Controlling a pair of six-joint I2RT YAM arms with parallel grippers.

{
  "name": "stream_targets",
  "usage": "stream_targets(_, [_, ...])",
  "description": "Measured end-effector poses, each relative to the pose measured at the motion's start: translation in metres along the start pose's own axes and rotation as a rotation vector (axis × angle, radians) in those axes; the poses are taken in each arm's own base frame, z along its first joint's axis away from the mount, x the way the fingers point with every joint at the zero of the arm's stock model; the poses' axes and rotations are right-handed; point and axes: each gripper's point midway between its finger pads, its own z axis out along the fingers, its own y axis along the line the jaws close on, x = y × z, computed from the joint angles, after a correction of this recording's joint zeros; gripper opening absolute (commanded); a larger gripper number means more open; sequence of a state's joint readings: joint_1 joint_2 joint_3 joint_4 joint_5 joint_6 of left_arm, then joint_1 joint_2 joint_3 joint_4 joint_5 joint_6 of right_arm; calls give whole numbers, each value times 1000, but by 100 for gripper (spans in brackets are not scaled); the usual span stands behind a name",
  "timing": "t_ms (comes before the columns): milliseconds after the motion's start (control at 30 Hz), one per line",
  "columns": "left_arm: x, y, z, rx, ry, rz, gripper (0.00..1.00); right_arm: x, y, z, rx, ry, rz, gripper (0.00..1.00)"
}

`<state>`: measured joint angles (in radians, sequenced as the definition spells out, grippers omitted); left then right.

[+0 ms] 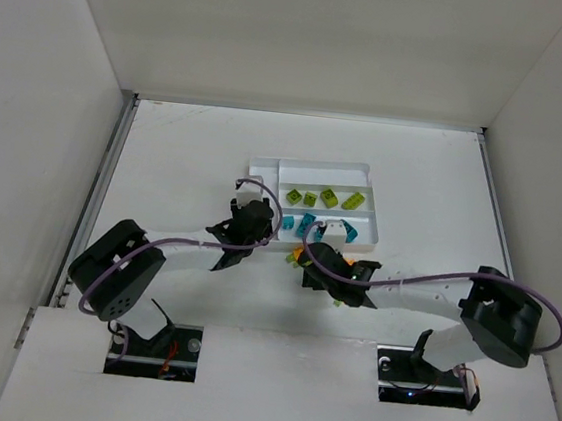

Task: Sort the legos into containers by color

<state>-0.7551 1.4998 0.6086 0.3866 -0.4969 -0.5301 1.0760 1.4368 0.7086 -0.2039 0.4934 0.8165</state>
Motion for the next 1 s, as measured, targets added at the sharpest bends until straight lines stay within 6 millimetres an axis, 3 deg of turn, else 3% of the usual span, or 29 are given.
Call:
stream_targets(100, [-4,-3,-1,10,-11,-1,50,10,-4,7,32,33,-23,53])
stream_targets(200, [-14,-9,-8,35,-36,-16,50,10,-4,9,43,39,-25,51])
stream_targets(333, [-34,-21,-33,107,-97,-51,46,7,1,12,43,36,-16,48])
stream_targets(433, [-35,-29,-56,173,-118,-63,42,2,3,17,53,35,-10,45])
stream_targets(700, [16,-37,-93,272,-35,-20,38,-4,-2,29,101,47,0,41])
stream_targets(1000, [45,-33,-101,281,21,4,42,-11,-1,37,126,54,4,22])
